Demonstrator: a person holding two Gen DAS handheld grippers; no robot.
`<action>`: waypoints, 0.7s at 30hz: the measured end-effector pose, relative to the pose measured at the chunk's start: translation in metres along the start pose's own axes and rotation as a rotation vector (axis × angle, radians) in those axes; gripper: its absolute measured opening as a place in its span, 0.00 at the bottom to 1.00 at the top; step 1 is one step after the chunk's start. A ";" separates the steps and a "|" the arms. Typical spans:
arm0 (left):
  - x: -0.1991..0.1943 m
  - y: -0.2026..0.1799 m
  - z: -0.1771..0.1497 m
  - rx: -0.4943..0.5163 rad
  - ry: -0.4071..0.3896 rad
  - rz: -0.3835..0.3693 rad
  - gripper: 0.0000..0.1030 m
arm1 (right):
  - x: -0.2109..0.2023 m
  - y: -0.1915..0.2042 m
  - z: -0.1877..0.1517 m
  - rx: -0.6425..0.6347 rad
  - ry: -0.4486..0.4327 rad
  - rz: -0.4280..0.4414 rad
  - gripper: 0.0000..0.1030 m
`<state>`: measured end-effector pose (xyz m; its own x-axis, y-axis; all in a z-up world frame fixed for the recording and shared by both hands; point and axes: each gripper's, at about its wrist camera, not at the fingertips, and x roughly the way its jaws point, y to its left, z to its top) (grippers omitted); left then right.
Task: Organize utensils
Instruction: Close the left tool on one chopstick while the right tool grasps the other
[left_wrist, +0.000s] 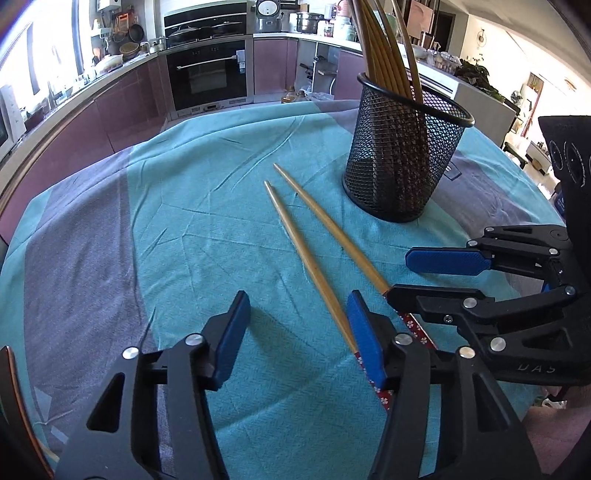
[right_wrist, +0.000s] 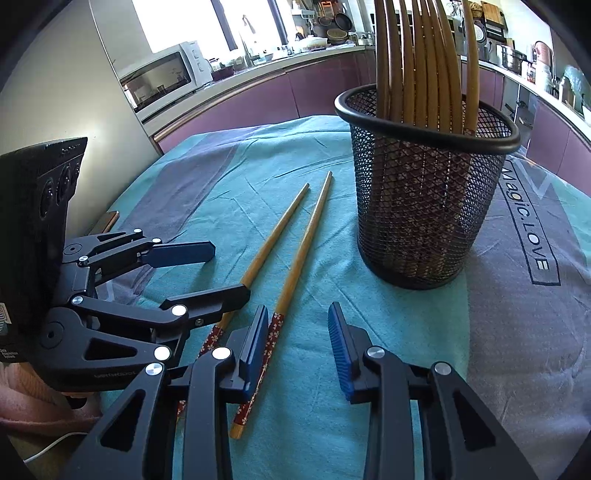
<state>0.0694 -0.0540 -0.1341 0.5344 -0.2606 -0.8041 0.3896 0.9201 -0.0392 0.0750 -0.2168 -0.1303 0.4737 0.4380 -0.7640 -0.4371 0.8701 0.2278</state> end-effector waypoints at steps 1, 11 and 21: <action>0.000 0.000 0.000 0.000 0.002 0.001 0.45 | 0.000 -0.001 0.000 0.000 0.001 -0.003 0.30; 0.003 0.005 0.006 -0.016 0.013 -0.005 0.38 | 0.011 0.004 0.011 -0.015 -0.005 -0.024 0.31; 0.007 0.015 0.010 -0.035 0.020 -0.023 0.30 | 0.023 0.003 0.025 -0.023 -0.016 -0.054 0.26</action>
<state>0.0865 -0.0451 -0.1339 0.5100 -0.2762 -0.8146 0.3753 0.9236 -0.0783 0.1033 -0.1987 -0.1318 0.5094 0.3946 -0.7647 -0.4279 0.8872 0.1727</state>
